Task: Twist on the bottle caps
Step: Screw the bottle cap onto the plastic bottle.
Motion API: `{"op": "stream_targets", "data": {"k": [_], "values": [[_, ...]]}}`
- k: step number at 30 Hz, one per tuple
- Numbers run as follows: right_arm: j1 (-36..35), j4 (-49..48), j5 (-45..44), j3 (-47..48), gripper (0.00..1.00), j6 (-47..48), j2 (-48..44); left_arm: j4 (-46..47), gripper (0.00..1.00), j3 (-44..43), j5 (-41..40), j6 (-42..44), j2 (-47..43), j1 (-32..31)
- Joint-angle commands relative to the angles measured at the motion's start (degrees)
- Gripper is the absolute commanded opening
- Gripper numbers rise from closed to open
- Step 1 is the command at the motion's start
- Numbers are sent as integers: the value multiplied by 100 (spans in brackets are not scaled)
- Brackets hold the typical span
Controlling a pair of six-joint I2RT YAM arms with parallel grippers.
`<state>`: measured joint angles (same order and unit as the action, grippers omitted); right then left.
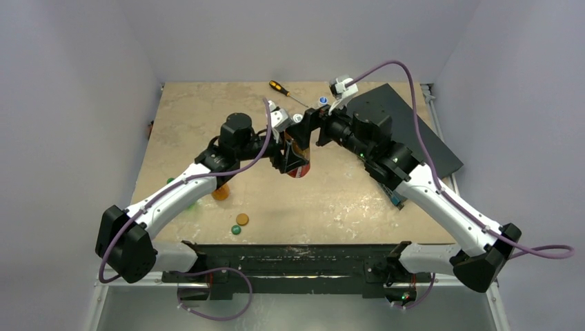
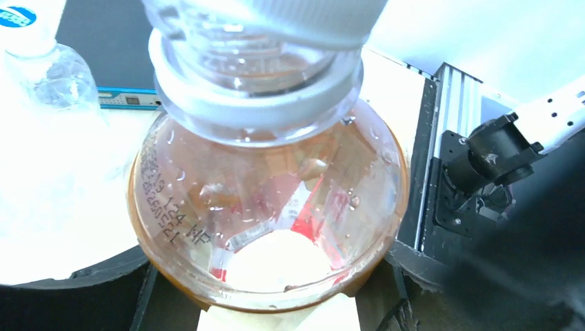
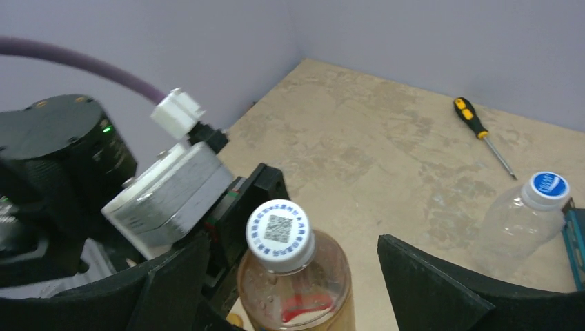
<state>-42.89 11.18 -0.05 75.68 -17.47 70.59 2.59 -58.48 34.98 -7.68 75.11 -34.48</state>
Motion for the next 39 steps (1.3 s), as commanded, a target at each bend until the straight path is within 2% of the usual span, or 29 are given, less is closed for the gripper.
{"op": "stream_targets", "data": {"k": [1,6,11,20,23,29,39], "values": [[42,-242,1080,-140,96,474,-363,110,0,-73,462,72,-54,68],[119,-289,1152,-378,96,627,-694,8,0,-126,829,95,-15,127],[246,-98,879,-373,92,487,-888,-140,0,-168,1308,135,32,167],[240,177,587,-196,65,463,-853,-250,0,-182,1843,108,165,196],[187,199,508,-170,62,492,-787,-250,0,-182,1884,96,173,207],[17,176,305,-127,65,565,-699,-250,0,-159,1946,95,193,214],[-270,122,23,-23,62,596,-502,-443,0,-151,1977,92,206,221]]}}
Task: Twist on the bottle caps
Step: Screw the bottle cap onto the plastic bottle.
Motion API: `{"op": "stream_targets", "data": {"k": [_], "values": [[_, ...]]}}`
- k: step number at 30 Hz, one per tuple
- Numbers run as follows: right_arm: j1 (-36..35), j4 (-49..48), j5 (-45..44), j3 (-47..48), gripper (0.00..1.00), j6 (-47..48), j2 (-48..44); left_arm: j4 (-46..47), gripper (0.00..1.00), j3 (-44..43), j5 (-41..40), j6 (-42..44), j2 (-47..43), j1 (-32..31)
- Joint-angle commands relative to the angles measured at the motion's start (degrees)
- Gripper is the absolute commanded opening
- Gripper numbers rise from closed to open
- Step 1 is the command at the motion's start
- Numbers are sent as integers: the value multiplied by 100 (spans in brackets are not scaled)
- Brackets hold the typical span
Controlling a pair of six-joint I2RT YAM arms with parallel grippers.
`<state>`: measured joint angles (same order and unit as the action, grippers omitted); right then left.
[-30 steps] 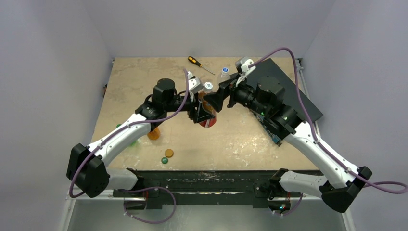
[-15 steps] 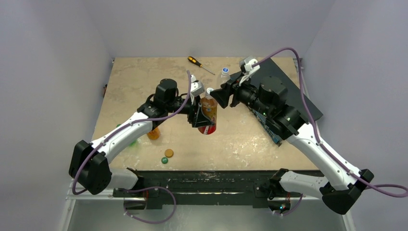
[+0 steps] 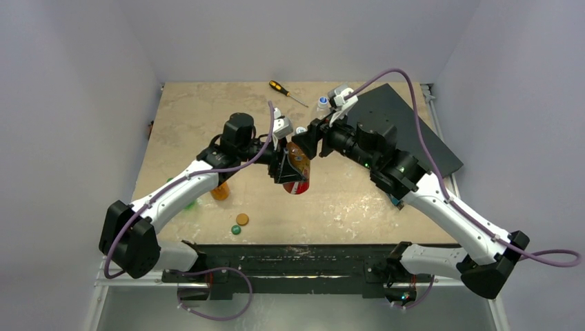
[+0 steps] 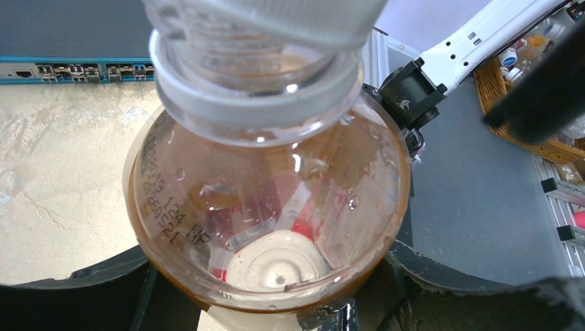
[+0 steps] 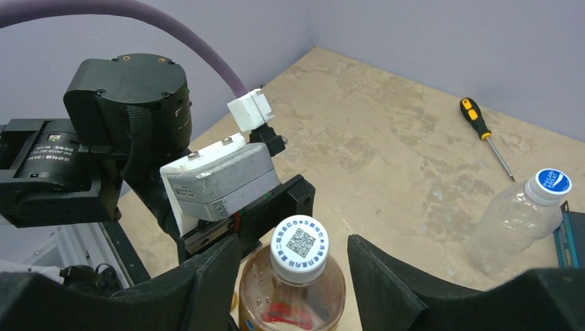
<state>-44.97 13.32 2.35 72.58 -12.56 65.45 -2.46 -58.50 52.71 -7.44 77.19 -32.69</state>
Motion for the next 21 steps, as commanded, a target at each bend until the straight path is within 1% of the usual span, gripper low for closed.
{"op": "stream_targets", "data": {"k": [1,5,10,11,15,18,21], "values": [[-71,-99,-217,299,62,112,19,66,0,-145,209,67,5,42],[-82,-50,-341,352,58,122,80,75,0,-146,222,54,1,36],[-85,21,-380,367,48,122,114,82,0,-153,240,54,-14,38],[-87,30,-362,370,48,130,123,86,0,-145,236,54,-19,37],[-83,68,-330,372,54,144,144,83,0,-143,248,54,-24,35],[-87,59,-319,356,52,140,143,81,0,-136,257,50,-20,34],[-88,81,-331,356,45,139,159,81,0,-144,257,52,-15,39]]}}
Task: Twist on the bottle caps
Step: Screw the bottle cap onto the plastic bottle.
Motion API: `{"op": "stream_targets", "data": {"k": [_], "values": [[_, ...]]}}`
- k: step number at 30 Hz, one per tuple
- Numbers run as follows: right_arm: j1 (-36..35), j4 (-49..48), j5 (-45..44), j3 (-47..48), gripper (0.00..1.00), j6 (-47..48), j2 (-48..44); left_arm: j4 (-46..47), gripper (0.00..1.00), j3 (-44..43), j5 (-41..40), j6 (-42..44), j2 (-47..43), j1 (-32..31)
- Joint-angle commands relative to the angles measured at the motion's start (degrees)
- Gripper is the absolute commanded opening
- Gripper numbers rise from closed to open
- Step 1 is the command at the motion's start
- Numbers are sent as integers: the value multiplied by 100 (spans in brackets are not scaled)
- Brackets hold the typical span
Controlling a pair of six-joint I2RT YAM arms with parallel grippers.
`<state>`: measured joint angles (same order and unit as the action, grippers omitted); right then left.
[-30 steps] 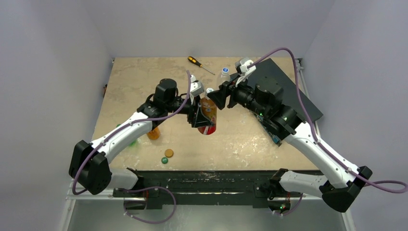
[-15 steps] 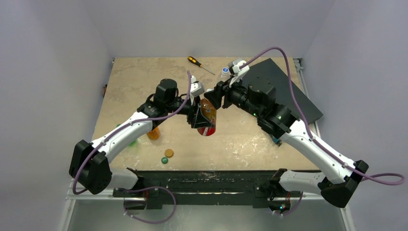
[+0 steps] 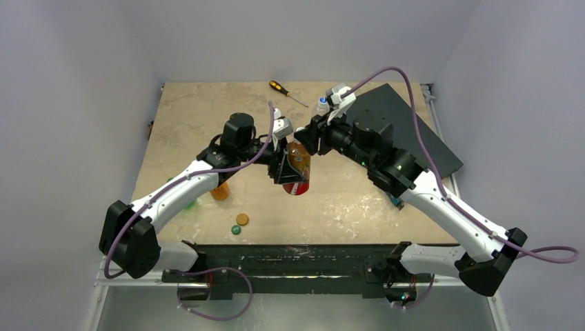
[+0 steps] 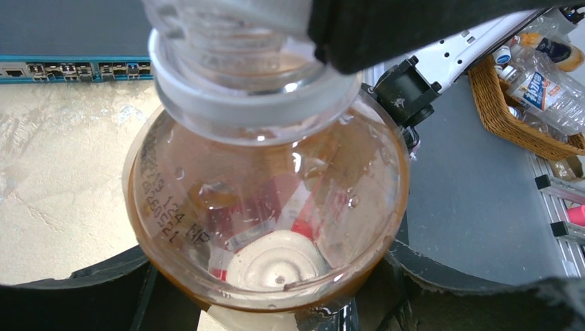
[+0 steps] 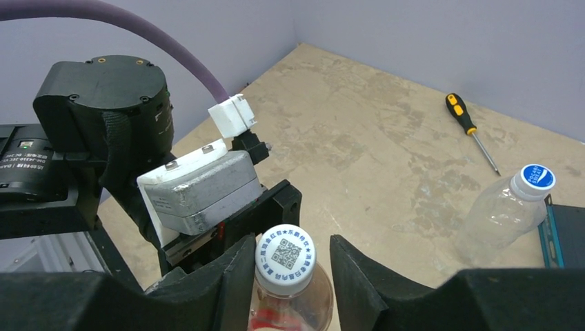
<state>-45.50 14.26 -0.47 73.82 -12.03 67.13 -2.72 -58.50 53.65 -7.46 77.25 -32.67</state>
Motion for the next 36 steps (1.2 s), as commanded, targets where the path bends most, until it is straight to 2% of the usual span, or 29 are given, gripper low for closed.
{"op": "stream_targets", "data": {"k": [1,6,9,14,17,24,36], "values": [[-37,-14,-56,229,43,87,-10,113,0,-150,171,59,-21,33],[-30,140,31,342,33,16,60,-32,0,-164,178,215,-46,39],[-30,395,418,594,27,74,234,-336,0,-241,79,518,-105,32],[-4,996,886,1080,23,104,619,-1147,0,-511,-242,1368,-176,7],[-11,1244,1114,1235,21,96,749,-1320,0,-551,-439,1511,-255,-10],[-9,1501,1308,1287,21,48,766,-1315,0,-482,-817,1582,-351,-11],[-3,1571,1444,1322,22,-118,933,-465,0,-61,-1034,1345,-820,-12]]}}
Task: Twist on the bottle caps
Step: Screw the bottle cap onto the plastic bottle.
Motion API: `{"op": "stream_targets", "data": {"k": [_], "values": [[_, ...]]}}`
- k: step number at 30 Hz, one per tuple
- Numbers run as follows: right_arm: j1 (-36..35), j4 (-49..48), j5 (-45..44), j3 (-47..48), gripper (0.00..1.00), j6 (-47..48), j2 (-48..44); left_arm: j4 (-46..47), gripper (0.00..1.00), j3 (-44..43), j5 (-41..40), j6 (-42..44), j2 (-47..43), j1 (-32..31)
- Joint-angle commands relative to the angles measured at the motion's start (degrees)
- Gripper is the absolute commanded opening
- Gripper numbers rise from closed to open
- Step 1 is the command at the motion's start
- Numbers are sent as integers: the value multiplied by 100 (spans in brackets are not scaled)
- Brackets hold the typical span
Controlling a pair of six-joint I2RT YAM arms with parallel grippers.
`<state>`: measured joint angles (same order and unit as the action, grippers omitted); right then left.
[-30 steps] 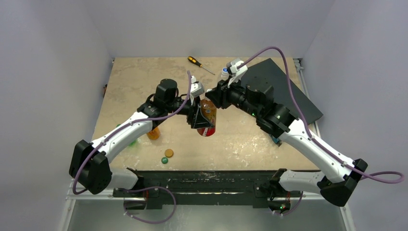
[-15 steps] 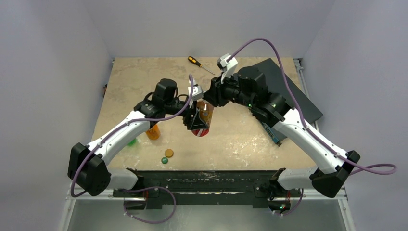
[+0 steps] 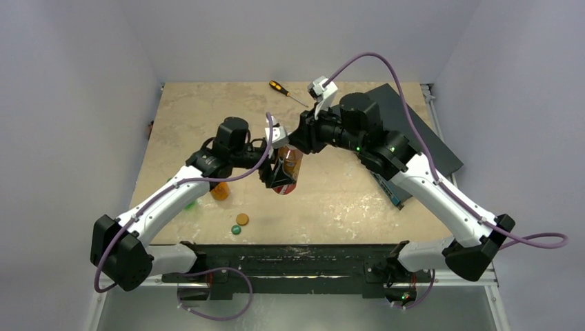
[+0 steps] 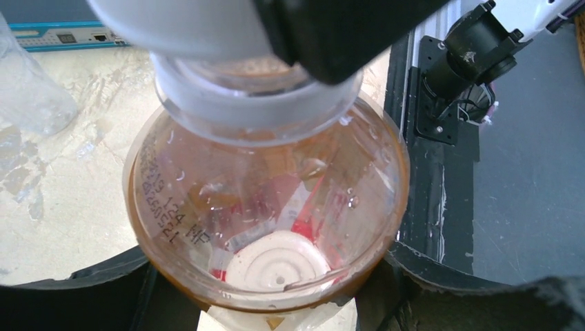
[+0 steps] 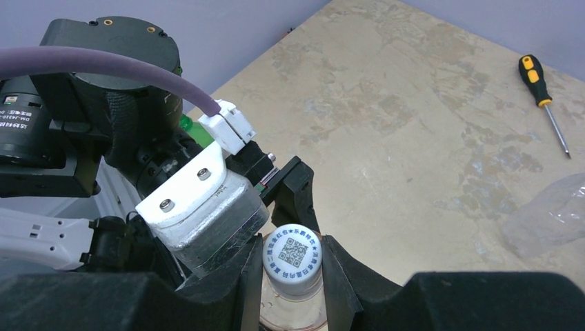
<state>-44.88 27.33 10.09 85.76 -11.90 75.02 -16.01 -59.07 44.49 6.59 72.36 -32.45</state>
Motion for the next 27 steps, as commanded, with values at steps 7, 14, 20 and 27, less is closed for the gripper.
{"op": "stream_targets", "data": {"k": [7,14,20,27], "values": [[-64,424,231,203,22,-104,139,963,0,7,-195,-162,-352,-21],[-72,623,-295,264,21,-91,109,1099,0,43,-191,-374,-321,-23],[-70,683,-286,309,21,-84,90,1053,0,31,-274,-391,-293,1],[-75,526,138,202,21,-135,236,1333,0,57,-154,-483,-342,2]]}}
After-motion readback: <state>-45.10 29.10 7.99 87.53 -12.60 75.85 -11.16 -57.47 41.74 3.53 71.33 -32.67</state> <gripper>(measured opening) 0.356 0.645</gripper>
